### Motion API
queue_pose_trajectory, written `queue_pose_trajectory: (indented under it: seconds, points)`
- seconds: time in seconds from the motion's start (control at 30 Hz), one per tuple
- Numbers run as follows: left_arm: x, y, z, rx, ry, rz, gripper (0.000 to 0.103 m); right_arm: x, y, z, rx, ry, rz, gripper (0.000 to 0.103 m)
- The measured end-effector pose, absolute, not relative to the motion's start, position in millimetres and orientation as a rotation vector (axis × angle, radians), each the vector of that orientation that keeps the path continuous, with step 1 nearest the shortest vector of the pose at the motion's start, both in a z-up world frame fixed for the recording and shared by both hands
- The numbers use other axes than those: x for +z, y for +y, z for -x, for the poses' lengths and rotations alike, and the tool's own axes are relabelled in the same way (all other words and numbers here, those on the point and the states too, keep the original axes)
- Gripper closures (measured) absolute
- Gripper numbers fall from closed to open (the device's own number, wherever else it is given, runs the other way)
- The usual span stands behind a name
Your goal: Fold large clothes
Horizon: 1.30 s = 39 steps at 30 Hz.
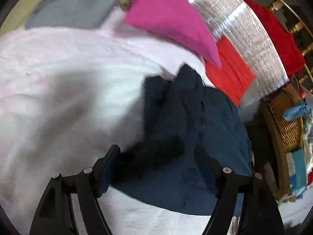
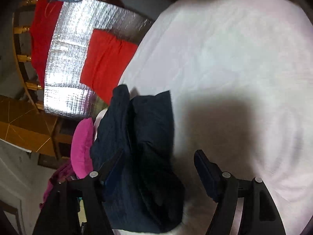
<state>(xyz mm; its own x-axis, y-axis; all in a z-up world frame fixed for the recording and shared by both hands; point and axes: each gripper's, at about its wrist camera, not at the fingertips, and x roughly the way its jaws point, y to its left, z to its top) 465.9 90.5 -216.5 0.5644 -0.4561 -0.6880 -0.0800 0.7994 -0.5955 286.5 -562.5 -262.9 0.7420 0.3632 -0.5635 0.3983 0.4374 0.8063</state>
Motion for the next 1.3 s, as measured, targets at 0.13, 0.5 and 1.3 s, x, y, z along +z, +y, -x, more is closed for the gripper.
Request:
queue_pose_trajectory:
  seconds: [0.13,0.5,1.3]
  points:
    - [-229.5,83.6,-480.7,-0.222,0.983,0.625,0.021,-284.0,-549.0,-320.3,0.034,0.838,-1.164,0.024]
    - [-233.3,70.4,-487.3,-0.192,0.947,0.572,0.030,-239.6,-513.0,-321.0,0.058,0.737,-0.981,0.058]
    - [-170.4,-9.8,-404.4,-0.243,0.797,0.178,0.025,-166.9,-421.1,-265.4,0.093,0.667,-0.719,0.048]
